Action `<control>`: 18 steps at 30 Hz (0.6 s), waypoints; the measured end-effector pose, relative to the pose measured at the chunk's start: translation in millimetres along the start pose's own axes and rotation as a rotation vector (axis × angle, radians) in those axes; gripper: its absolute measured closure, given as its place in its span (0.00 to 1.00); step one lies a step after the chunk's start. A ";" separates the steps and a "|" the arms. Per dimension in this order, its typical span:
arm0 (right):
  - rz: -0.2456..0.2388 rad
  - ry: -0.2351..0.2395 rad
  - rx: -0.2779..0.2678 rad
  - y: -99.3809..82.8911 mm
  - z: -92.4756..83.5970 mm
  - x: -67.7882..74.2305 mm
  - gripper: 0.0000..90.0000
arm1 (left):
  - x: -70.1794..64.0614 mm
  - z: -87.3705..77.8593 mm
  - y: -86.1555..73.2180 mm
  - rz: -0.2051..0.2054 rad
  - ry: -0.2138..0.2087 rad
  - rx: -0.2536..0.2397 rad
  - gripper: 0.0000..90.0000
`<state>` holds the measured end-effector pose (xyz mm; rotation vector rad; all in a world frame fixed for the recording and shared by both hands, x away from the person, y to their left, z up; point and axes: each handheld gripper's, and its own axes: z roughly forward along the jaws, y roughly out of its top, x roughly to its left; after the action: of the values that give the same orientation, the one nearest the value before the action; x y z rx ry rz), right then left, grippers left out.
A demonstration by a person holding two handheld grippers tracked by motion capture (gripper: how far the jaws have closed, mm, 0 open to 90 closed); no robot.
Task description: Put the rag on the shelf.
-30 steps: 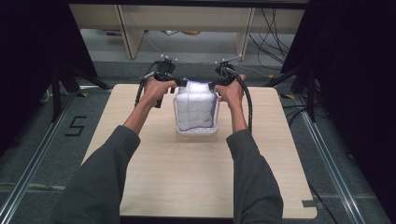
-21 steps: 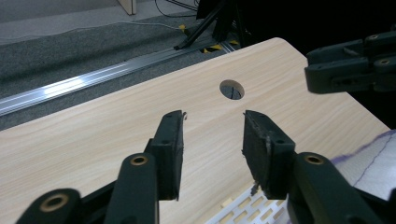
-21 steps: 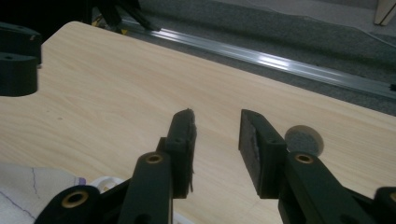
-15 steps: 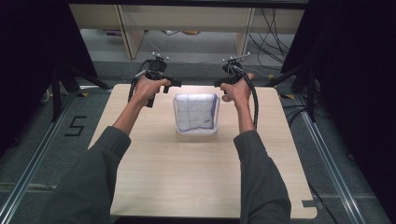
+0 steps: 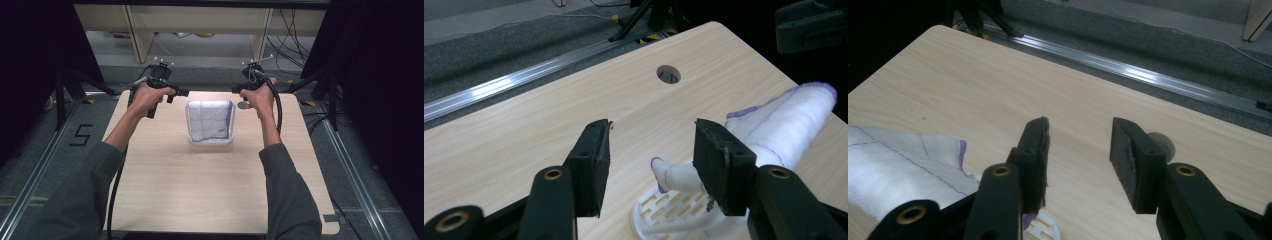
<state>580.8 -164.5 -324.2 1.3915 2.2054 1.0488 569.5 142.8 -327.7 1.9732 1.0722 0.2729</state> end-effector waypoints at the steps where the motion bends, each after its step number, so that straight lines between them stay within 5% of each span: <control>1: 0.002 -0.002 0.000 -0.4 -1.1 1.3 0.66 | -1.0 -1.8 -1.0 0.001 -0.003 0.006 0.53; 10: -0.030 0.026 -0.022 -8.4 -9.2 5.5 0.62 | -13.2 -16.0 -11.7 0.036 -0.053 -0.006 0.46; 12: 0.006 0.025 -0.014 -12.0 -13.3 8.2 0.61 | -15.7 -18.4 -14.8 0.042 -0.057 0.001 0.44; 18: -0.024 0.033 -0.038 -17.4 -20.8 11.6 0.57 | -18.8 -26.8 -24.6 0.020 -0.080 -0.020 0.39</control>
<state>551.6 -167.2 -321.7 1.3383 2.2083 1.1072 529.3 150.5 -326.4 1.9614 0.9960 0.2124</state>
